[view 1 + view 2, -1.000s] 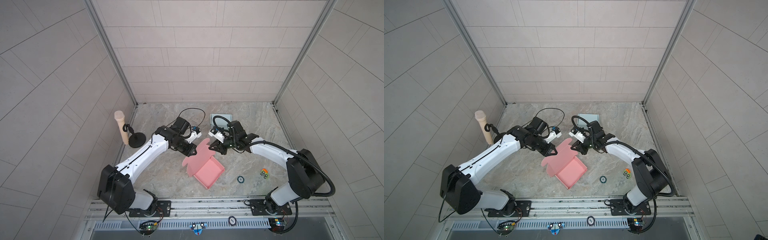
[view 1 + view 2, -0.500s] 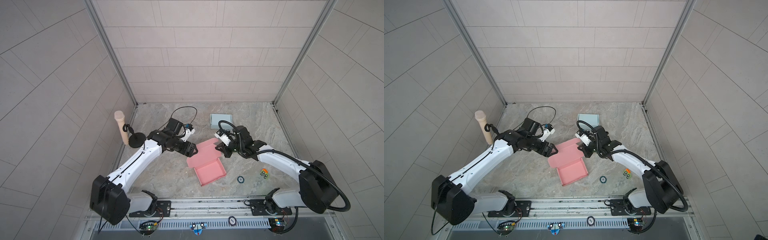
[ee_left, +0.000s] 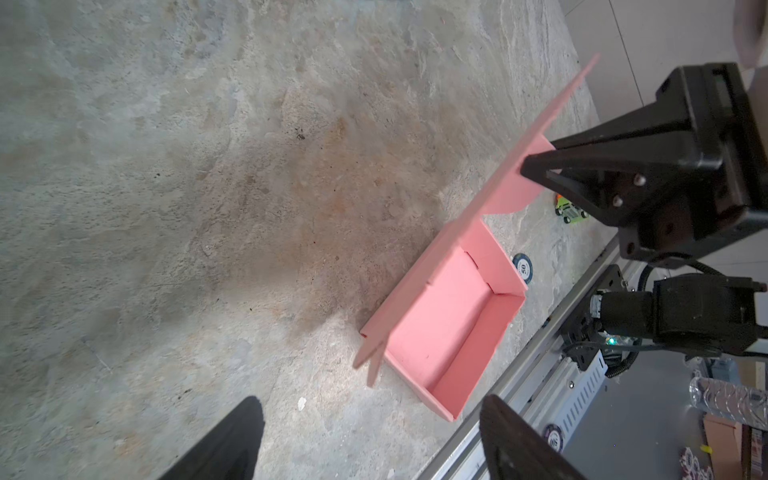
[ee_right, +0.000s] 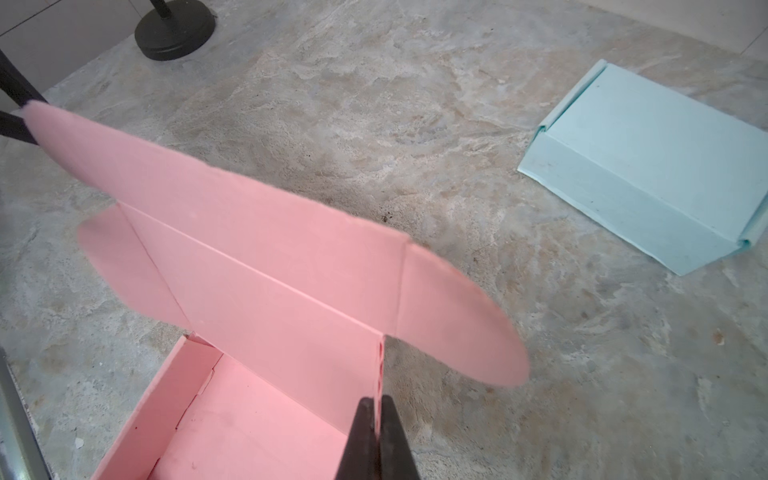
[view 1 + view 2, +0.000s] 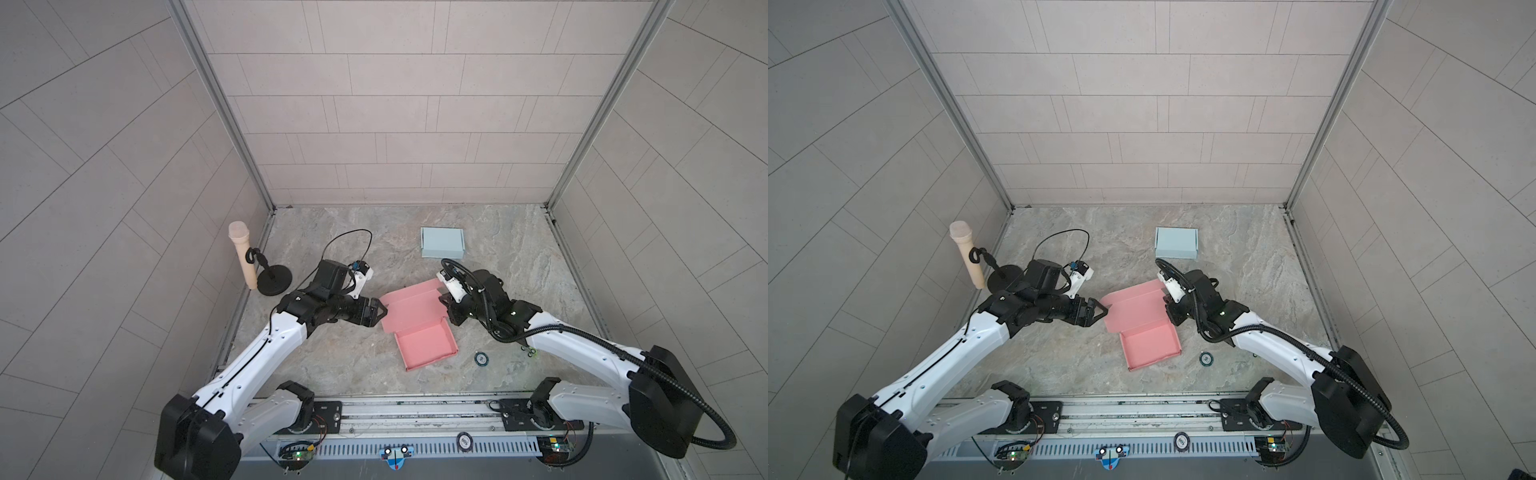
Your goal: Fold the paper box
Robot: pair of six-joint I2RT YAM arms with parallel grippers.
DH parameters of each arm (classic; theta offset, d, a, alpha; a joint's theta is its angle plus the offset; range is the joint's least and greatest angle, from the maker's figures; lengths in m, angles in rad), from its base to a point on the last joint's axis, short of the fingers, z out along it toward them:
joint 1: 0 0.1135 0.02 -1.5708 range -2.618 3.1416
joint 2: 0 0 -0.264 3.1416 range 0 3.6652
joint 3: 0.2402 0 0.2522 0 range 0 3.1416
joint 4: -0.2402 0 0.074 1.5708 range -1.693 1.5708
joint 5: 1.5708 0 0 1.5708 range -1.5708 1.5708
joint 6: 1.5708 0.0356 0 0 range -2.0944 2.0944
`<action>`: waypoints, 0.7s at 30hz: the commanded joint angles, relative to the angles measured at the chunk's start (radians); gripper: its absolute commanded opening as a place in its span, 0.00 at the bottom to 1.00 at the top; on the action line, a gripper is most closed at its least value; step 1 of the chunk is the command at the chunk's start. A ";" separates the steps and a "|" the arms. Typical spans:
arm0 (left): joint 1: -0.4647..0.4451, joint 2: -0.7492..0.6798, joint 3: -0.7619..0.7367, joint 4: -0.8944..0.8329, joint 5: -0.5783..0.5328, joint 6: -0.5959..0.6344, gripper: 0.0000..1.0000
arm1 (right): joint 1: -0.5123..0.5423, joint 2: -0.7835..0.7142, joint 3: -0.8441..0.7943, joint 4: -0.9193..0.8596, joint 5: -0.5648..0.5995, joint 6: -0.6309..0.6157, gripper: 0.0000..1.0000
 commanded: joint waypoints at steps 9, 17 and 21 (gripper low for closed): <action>-0.078 0.064 -0.030 0.196 -0.025 -0.088 0.69 | 0.080 -0.066 -0.035 -0.005 0.239 0.099 0.00; -0.149 0.124 -0.028 0.240 -0.060 -0.098 0.62 | 0.086 -0.058 -0.036 -0.016 0.279 0.124 0.00; -0.165 0.138 -0.040 0.264 -0.078 -0.111 0.57 | 0.088 -0.070 -0.042 -0.011 0.288 0.139 0.00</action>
